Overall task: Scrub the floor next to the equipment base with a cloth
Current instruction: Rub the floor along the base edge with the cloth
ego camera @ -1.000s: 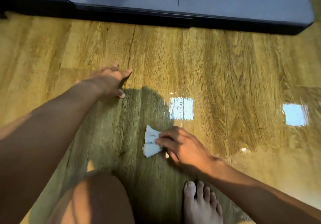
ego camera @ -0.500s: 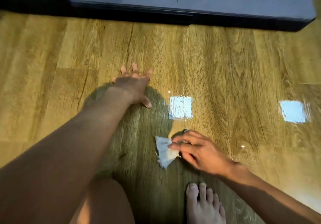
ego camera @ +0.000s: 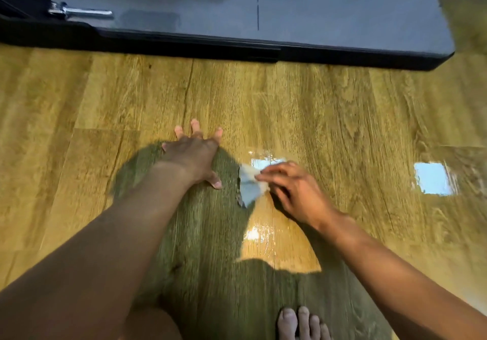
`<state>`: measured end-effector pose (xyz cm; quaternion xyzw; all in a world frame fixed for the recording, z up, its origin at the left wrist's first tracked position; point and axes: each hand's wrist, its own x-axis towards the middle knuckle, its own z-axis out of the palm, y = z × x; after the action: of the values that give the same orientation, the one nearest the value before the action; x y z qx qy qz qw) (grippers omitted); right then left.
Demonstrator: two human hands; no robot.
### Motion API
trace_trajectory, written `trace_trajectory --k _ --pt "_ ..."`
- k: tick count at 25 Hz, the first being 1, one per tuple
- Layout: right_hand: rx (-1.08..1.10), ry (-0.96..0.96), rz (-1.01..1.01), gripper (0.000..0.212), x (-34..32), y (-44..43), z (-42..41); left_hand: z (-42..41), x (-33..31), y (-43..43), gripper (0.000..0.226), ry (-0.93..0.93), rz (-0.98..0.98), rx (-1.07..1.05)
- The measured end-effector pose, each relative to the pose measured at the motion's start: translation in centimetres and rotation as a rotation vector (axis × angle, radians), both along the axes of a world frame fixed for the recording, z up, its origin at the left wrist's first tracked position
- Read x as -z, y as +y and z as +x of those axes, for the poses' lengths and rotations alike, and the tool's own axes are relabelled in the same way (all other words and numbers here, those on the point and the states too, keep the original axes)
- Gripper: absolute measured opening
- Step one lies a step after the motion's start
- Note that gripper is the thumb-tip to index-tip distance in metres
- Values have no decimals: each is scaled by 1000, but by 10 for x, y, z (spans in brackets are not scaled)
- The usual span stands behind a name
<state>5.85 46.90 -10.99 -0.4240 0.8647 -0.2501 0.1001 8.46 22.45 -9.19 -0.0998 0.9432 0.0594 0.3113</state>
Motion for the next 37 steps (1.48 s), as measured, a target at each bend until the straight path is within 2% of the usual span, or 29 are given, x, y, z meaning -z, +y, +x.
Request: trace_trajectory --k 2,4,7,9,12,15,18,21,24,27,31,33,37 --pt "94 7 26 33 -2 -16 -26 -1 -1 0 126 2 -15 6" --pt "140 8 16 32 1 -15 -17 1 -3 1 125 -8 -28 10" --pt "69 10 15 33 4 1 8 0 -4 4 125 -20 -20 2" --pt "40 36 46 34 5 -5 -16 -2 -6 6 124 -38 -6 -4" --pt "150 35 83 31 1 -35 -76 -2 -10 7 123 -41 -9 11" --pt "293 26 77 30 2 -50 -83 -2 -14 7 122 -29 -9 29" --pt "242 69 49 31 4 -41 -55 -3 -12 8 122 -36 -24 36" --pt "142 96 85 29 0 -45 -94 -2 -11 8 121 -42 -2 32" --pt "245 70 104 28 -9 -65 -163 -3 -13 8 121 -45 12 24" --pt "398 -24 33 29 -7 -68 -172 -5 -16 8 122 -59 8 2" --pt "350 52 10 28 7 -55 -136 -6 -10 10 122 -53 20 -8" --pt "301 62 40 26 2 -63 -164 -5 -9 10 123 -59 18 -9" --pt "399 52 43 27 -12 -76 -197 -5 -10 9 124 -44 16 -3"
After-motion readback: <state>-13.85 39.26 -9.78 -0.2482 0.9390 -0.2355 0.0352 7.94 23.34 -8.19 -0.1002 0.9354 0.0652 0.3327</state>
